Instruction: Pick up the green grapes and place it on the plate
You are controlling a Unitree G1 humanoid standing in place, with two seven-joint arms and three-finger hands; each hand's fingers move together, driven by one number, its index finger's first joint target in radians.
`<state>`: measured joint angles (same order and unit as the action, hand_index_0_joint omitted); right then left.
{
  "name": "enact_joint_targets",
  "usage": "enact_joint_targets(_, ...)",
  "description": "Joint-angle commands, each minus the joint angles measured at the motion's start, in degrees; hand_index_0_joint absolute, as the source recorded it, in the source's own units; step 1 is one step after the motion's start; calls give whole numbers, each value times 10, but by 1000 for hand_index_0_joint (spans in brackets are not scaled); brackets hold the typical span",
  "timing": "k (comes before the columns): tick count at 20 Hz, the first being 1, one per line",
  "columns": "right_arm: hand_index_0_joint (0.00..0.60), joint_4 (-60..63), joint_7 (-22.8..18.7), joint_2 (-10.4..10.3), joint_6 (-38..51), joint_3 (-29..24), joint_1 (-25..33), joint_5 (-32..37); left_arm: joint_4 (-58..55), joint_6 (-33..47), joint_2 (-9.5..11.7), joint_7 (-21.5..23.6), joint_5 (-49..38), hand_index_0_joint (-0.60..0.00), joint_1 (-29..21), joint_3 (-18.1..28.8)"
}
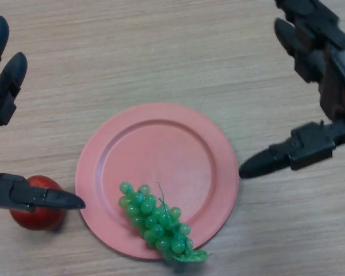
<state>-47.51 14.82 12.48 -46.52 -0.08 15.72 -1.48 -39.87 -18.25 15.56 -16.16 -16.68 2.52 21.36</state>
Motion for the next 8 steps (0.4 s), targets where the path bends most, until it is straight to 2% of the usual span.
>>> enact_joint_targets(1,0,-40,-37,15,100,-19,-4,36,-39,81,23,13,7,0,-12,33)
enact_joint_targets(4,0,-60,-66,16,109,4,-32,45,-41,68,28,13,7,0,-20,35)
enact_joint_targets(8,0,-62,-64,12,116,18,-51,27,-46,66,32,12,4,0,-26,39)
